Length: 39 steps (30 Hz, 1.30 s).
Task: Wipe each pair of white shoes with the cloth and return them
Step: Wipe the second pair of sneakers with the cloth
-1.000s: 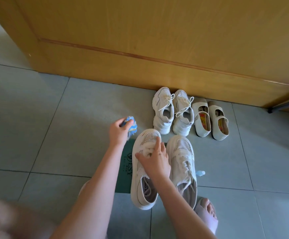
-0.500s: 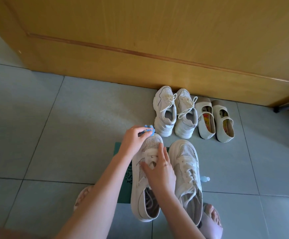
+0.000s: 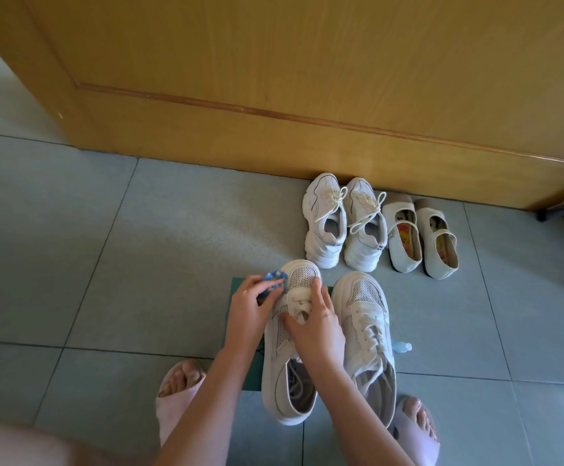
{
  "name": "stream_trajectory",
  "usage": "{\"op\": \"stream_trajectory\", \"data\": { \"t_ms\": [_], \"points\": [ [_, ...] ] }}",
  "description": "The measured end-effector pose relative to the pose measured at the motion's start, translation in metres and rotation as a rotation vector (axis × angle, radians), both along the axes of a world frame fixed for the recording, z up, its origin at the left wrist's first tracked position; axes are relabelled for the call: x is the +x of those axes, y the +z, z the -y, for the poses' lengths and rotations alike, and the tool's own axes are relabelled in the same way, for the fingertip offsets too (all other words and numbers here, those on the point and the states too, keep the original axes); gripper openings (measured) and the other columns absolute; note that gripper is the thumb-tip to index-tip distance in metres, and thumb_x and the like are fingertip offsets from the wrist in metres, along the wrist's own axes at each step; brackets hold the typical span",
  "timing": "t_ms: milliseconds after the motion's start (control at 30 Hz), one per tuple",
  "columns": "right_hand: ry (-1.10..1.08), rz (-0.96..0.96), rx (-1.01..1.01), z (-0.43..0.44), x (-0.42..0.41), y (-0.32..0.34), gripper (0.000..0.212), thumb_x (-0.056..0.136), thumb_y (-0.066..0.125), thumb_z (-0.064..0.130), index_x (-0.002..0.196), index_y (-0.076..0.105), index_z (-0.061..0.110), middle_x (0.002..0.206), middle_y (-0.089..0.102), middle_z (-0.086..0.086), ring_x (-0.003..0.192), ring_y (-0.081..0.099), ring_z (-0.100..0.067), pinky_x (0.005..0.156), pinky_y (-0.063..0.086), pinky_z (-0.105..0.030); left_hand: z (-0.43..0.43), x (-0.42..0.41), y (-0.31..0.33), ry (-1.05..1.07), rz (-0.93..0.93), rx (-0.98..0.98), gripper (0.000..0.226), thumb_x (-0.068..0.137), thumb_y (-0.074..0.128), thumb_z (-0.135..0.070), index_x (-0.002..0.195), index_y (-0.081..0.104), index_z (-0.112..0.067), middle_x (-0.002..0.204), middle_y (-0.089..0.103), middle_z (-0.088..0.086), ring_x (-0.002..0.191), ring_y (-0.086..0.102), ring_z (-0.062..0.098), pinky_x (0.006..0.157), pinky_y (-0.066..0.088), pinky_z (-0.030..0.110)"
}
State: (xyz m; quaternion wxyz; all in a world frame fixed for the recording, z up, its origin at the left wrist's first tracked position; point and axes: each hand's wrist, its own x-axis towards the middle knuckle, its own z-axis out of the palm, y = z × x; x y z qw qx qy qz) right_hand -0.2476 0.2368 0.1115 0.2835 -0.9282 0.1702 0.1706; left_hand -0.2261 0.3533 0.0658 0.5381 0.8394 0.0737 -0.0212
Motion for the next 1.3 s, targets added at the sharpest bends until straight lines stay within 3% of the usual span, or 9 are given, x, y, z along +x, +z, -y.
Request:
{"op": "stream_trajectory", "data": {
  "t_ms": [233,367,433,567,733,867,1100,1300],
  "points": [
    [-0.002,0.006,0.033,0.002,-0.001,0.0,0.089,0.083,0.062,0.044,0.149,0.003,0.032,0.157,0.013,0.012,0.132,0.04,-0.016,0.088,0.045,-0.03,-0.013,-0.024,-0.008,0.032,-0.093,-0.033,0.02,0.086,0.066,-0.021,0.103,0.071,-0.013,0.096,0.065,0.002,0.082,0.059,0.003,0.07,0.043,0.006],
    [-0.008,0.009,0.052,0.004,-0.002,0.0,0.091,0.082,0.064,0.046,0.149,0.003,0.034,0.157,0.014,0.013,0.13,0.042,-0.017,0.089,0.047,-0.031,-0.016,0.002,0.004,0.145,-0.1,-0.066,0.025,0.088,0.062,-0.028,0.106,0.071,-0.012,0.092,0.071,0.004,0.073,0.063,0.011,0.065,0.046,0.016],
    [-0.003,0.007,0.052,0.005,-0.002,0.0,0.091,0.082,0.063,0.046,0.149,0.003,0.035,0.157,0.013,0.013,0.13,0.042,-0.017,0.088,0.047,-0.03,-0.013,0.029,0.015,0.158,-0.067,-0.077,0.023,0.09,0.062,-0.022,0.108,0.07,-0.01,0.096,0.07,0.0,0.071,0.06,0.001,0.063,0.044,0.008],
    [-0.009,0.011,0.095,0.006,-0.001,-0.001,0.091,0.081,0.064,0.045,0.149,0.005,0.035,0.157,0.013,0.014,0.132,0.039,-0.013,0.087,0.044,-0.027,0.002,0.076,0.025,0.009,-0.051,-0.037,0.022,0.088,0.063,-0.017,0.108,0.07,-0.012,0.102,0.067,-0.001,0.079,0.059,0.0,0.067,0.04,0.001],
    [-0.024,0.021,0.14,0.009,-0.001,-0.002,0.09,0.08,0.065,0.044,0.149,0.009,0.035,0.156,0.014,0.016,0.131,0.041,-0.011,0.09,0.046,-0.029,0.02,0.082,0.009,-0.263,-0.141,0.099,0.024,0.089,0.061,-0.026,0.11,0.07,-0.019,0.116,0.065,0.002,0.101,0.06,0.012,0.086,0.047,0.025],
    [-0.03,0.022,0.139,0.009,-0.001,-0.002,0.088,0.081,0.065,0.042,0.149,0.009,0.035,0.156,0.014,0.016,0.128,0.043,-0.011,0.088,0.046,-0.027,0.014,0.075,0.008,-0.253,-0.099,0.094,0.023,0.088,0.063,-0.024,0.108,0.071,-0.016,0.113,0.063,0.004,0.101,0.059,0.015,0.087,0.047,0.027],
    [-0.025,0.028,0.122,0.008,-0.001,0.0,0.087,0.082,0.065,0.042,0.149,0.009,0.034,0.156,0.018,0.014,0.131,0.04,-0.012,0.091,0.045,-0.028,0.005,0.04,0.003,-0.101,0.007,0.027,0.019,0.086,0.067,-0.018,0.103,0.072,-0.014,0.103,0.065,0.002,0.091,0.059,0.008,0.077,0.042,0.007],
    [-0.017,0.015,0.112,0.007,-0.001,0.002,0.087,0.083,0.065,0.039,0.15,0.008,0.033,0.156,0.018,0.013,0.13,0.041,-0.013,0.087,0.044,-0.026,-0.004,0.005,-0.001,-0.088,0.005,0.051,0.022,0.088,0.064,-0.023,0.109,0.07,-0.019,0.104,0.058,-0.008,0.093,0.058,0.004,0.082,0.047,0.016]
  ]
}}
